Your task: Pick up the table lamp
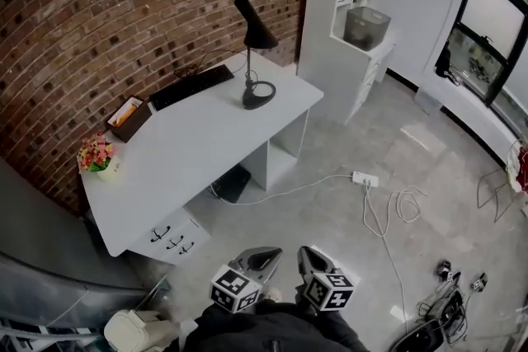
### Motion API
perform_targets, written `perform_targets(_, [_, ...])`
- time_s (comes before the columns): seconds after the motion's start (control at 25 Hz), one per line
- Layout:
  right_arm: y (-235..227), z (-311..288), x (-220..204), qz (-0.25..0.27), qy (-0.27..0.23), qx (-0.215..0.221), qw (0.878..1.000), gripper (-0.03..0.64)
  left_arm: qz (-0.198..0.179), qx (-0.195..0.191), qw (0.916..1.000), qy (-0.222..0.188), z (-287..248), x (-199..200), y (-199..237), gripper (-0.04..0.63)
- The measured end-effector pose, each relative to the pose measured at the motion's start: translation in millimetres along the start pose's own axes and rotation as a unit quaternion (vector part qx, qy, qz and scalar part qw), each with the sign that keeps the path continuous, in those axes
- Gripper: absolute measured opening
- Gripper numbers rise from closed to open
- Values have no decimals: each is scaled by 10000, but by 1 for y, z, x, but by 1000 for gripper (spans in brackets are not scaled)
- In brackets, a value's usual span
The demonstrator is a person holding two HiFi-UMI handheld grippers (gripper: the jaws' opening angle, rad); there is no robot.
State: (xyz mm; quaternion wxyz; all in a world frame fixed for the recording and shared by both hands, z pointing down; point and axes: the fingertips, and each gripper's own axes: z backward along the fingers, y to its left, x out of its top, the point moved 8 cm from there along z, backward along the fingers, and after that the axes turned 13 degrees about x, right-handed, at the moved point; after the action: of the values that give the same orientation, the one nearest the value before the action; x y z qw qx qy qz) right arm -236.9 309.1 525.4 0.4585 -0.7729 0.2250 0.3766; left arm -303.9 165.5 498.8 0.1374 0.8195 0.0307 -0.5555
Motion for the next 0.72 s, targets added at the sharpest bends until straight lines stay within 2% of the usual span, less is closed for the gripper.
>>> perform_targets(0.12, [-15,-6,7,-227,-40,117,9997,14,51,68,10000,-4,-16,3,0,8])
perform_targets(0.36, [-19,-17,-2,-310,147,214,9992,14,161,123,9995,225,-23,-4,7,8])
perform_targets(0.56, [-25,-15,-12,-663,229,11,9975,14,237,50,9991,344,-27,-6,9,8])
perform_targets(0.72, [-34,-22,-14,-658,266,-129,9974,14,294,-110,9985,438,-37,-13,16,8])
